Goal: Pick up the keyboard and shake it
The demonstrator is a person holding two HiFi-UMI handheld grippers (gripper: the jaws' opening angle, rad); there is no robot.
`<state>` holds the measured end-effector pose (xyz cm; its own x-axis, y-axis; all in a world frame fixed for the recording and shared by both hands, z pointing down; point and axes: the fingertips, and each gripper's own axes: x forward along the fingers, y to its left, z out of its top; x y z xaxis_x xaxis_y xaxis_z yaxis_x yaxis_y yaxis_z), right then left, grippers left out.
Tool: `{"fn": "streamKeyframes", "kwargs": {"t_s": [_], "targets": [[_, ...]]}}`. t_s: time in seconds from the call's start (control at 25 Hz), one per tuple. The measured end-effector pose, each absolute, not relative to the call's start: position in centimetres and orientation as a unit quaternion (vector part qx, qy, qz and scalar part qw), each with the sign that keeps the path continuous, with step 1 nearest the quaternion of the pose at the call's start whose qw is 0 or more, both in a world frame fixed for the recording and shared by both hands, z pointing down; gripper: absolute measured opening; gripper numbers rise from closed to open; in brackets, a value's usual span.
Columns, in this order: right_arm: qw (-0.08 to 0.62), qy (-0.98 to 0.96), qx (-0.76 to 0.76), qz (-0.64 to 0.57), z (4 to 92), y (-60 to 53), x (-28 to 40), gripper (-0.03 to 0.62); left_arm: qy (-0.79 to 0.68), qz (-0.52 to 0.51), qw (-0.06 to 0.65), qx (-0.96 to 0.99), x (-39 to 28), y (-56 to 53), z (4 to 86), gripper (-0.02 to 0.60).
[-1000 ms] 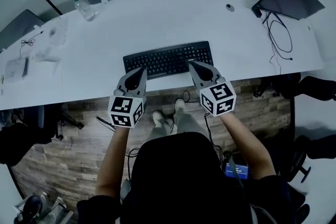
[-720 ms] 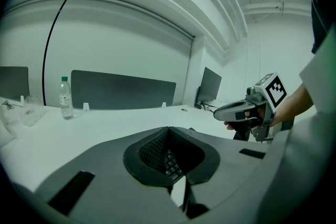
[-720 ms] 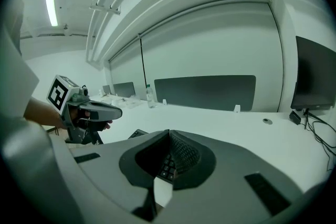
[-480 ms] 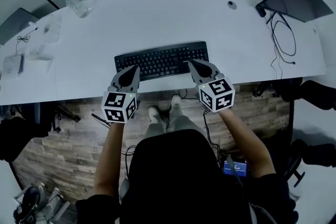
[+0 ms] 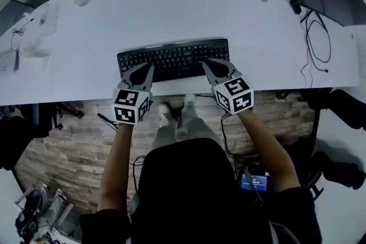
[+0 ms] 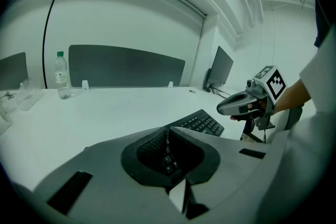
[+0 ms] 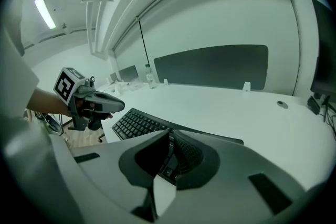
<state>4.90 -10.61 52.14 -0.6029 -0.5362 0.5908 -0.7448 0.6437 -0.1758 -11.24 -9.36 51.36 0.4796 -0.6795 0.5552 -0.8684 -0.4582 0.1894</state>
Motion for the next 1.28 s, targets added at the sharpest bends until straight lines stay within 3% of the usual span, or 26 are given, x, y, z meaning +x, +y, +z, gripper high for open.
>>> {"fn": "streamKeyframes", "kwargs": {"t_s": [0.12,0.24,0.36,0.64,0.96,1.28], "targets": [[0.272,-0.876,0.346,0.196,53.2,-11.6,4.5,0.020,-0.454,0.238,0.217,0.831,-10.4,-10.6,53.1,0.025],[0.295,-0.881,0.325,0.177,53.9,-13.0,4.3,0.025,-0.421,0.273,0.195,0.843,-9.7,-12.2,54.4,0.124],[0.312,-0.887,0.298,0.168,54.5,-14.7,3.9,0.121,-0.390,0.306,0.170,0.852,-9.4,-14.2,55.2,0.165],[0.385,-0.892,0.201,0.127,57.0,-17.4,1.8,0.216,-0.260,0.400,0.132,0.869,-7.7,-16.3,57.9,0.283],[0.478,-0.869,0.071,0.111,60.5,-18.6,1.2,0.222,-0.139,0.506,0.129,0.842,-8.7,-16.6,61.7,0.324],[0.525,-0.838,-0.016,0.148,62.5,-18.6,1.3,0.221,-0.078,0.527,0.174,0.828,-9.3,-16.7,62.8,0.335]]}}
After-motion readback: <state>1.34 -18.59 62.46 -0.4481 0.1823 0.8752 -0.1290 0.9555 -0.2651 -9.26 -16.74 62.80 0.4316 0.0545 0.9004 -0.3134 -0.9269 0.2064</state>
